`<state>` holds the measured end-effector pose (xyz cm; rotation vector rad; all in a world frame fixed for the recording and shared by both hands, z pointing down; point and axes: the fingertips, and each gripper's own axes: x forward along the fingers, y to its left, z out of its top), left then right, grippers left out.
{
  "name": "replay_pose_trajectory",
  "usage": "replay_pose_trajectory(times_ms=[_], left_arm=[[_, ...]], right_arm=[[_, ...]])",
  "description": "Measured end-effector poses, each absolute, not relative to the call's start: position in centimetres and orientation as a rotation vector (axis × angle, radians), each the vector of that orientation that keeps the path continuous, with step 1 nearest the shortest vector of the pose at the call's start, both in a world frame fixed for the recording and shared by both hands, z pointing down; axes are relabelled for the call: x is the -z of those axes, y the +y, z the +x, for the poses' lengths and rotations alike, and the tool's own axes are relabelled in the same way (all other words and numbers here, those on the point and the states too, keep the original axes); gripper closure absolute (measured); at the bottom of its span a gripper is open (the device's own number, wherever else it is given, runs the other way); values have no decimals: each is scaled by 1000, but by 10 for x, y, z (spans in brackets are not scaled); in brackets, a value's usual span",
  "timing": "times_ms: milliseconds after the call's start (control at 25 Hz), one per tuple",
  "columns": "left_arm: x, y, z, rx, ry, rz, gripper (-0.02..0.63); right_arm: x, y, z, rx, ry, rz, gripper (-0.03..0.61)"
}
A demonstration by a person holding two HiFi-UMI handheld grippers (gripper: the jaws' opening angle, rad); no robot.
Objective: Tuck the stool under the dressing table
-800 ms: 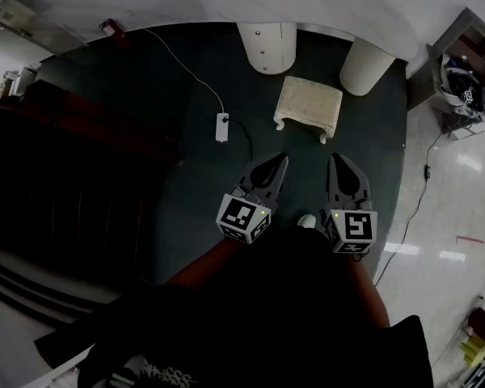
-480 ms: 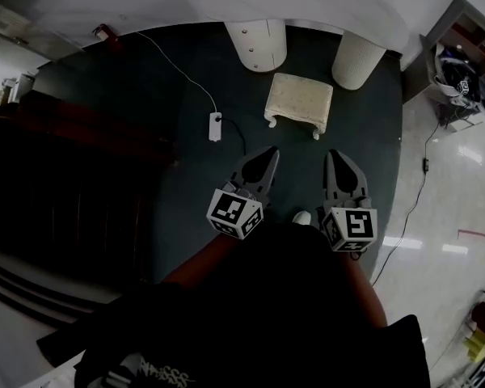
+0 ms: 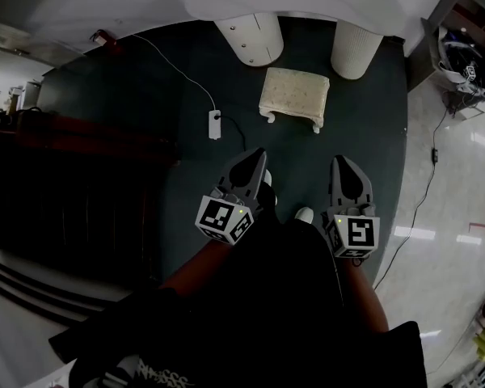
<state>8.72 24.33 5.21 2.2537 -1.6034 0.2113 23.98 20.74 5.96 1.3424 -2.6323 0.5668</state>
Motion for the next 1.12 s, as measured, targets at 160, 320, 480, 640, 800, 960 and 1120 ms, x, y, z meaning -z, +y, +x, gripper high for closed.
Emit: replay_pose_trajectory(times_ms=[160,320,480,640,800,960,1120], left_arm=[[-73,225,81,-245,-1557,2287,597],[-95,197,61,-230,-1546,2230,597],[-108,151,42,-189,-1509,2239,597],[-109,107,5,-143,-1517,2263,597],[-119,76,-43,-222,-1549,2303,597],[-130,51,-78,-215,-1522,2299,597],[-158,34,-112,-285,-1502,2277,597]], right_arm=[[-73,187,248,-577,-2604,1334,540],[-89,162,246,-491,-2540,1377,540],[-97,116,220,-501,-2527,1417,540],[-90,58,174,-469,-2545,1420,540],[-89,9,119,-429,-2552,1389,538],[-107,-17,81,-455,-2531,1362,538],[-135,-28,60,-593,-2492,1372,538]])
